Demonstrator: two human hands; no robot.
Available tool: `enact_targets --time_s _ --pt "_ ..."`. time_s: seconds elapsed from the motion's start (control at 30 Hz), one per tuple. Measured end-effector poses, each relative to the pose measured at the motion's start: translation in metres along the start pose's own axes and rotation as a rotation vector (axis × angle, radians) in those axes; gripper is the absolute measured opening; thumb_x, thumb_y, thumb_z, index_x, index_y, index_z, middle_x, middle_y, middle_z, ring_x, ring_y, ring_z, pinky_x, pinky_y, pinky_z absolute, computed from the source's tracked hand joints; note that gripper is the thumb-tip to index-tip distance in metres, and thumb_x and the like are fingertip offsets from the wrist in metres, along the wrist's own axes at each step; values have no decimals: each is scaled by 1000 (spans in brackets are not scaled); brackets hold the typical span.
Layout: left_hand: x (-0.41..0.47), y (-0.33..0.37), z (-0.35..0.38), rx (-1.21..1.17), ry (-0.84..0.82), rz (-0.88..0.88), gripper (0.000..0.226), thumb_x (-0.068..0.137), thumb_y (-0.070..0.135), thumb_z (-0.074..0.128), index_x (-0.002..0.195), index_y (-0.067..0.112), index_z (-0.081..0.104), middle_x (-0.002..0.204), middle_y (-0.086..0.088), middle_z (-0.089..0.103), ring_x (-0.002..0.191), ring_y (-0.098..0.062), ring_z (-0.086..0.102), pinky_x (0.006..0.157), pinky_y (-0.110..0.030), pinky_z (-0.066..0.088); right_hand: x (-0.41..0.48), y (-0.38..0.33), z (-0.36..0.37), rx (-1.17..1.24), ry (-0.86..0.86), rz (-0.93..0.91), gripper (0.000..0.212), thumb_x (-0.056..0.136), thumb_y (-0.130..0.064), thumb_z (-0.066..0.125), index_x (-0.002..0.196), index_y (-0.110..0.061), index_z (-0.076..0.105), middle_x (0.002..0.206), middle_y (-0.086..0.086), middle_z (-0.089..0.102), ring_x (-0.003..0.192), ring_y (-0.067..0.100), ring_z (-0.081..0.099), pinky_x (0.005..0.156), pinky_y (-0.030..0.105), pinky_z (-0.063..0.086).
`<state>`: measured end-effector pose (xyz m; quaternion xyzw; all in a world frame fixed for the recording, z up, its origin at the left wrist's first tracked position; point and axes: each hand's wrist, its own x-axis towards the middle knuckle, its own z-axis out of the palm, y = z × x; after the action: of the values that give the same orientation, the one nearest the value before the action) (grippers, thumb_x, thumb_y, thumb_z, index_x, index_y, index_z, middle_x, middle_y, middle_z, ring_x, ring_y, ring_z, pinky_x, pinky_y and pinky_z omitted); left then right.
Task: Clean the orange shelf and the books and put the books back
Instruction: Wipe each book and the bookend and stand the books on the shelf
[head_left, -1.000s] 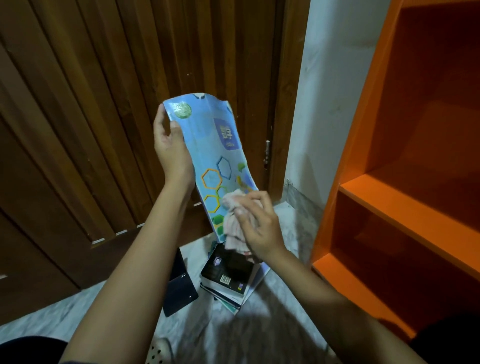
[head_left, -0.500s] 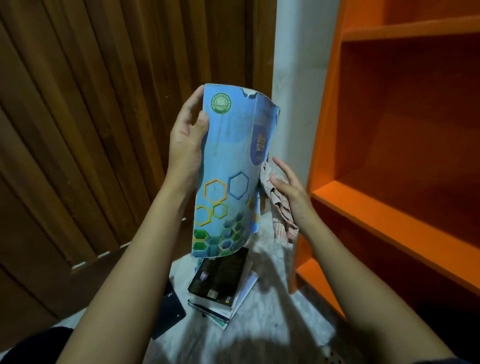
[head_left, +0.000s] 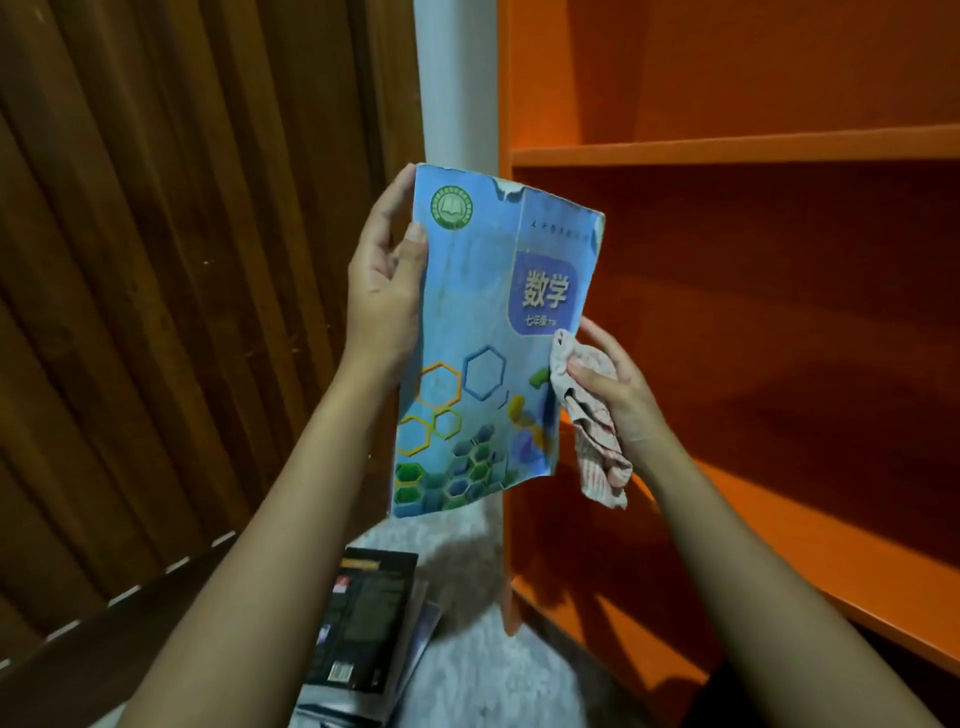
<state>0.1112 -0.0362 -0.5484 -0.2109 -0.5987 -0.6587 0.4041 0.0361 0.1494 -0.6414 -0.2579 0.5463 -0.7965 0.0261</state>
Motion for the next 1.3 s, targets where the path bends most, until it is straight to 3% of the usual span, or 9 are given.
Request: enact_targets --time_s 0.17,0.3,0.37,0.47,0.57,0.73,0.93,1.1,1.3 --pt "0 -39 34 43 128 70 39 101 5 34 140 8 30 119 -2 65 94 -8 63 74 -21 52 13 -18 -31 -87 203 -81 47 84 -1 61 126 -21 54 113 8 67 97 21 67 83 34 57" --pt "-7 -77 55 152 175 104 38 102 11 31 133 32 30 130 4 56 112 -9 59 79 -18 51 28 -2 -53 -192 464 76 11 83 -18 68 94 -15 67 102 10 69 84 22 68 80 36 56" --pt "-10 -95 61 218 176 100 41 102 13 30 131 43 27 139 -4 47 119 -13 55 84 -23 53 35 13 -62 -200 547 138 20 83 -20 68 101 -11 68 102 11 69 92 27 67 86 39 53" --pt "-6 -118 61 323 182 104 42 102 17 30 137 40 24 149 -3 34 133 -17 42 96 -43 51 49 30 -62 -14 450 26 29 89 -8 58 108 -28 65 118 6 64 92 16 69 85 33 53" --pt "4 -132 59 402 187 124 46 101 24 33 143 34 17 155 -4 23 141 -21 28 105 -52 40 73 45 -64 53 400 -85 41 87 7 53 124 -12 56 120 13 63 104 21 65 86 31 54" --pt "17 -150 54 473 158 143 56 98 32 40 145 34 10 155 -10 20 141 -29 27 107 -55 35 98 59 -65 -15 475 -126 47 86 10 53 125 -15 54 116 5 65 101 9 65 82 24 55" --pt "27 -155 57 555 96 200 64 95 6 49 144 15 9 154 -20 18 143 -31 20 111 -52 30 118 67 -64 -72 431 -128 45 88 6 52 124 -21 54 128 7 58 112 13 60 86 24 53" --pt "26 -156 55 571 72 258 64 95 1 48 142 13 6 150 -4 15 141 -14 18 116 -23 22 123 73 -61 -102 435 -124 46 89 6 52 131 -14 48 128 5 55 108 11 59 84 18 52" --pt "26 -157 54 526 49 254 60 96 3 46 142 17 9 151 -22 27 136 -34 36 106 -47 41 116 72 -60 -172 478 -123 46 88 2 55 132 -11 49 136 10 52 121 19 53 96 29 49"
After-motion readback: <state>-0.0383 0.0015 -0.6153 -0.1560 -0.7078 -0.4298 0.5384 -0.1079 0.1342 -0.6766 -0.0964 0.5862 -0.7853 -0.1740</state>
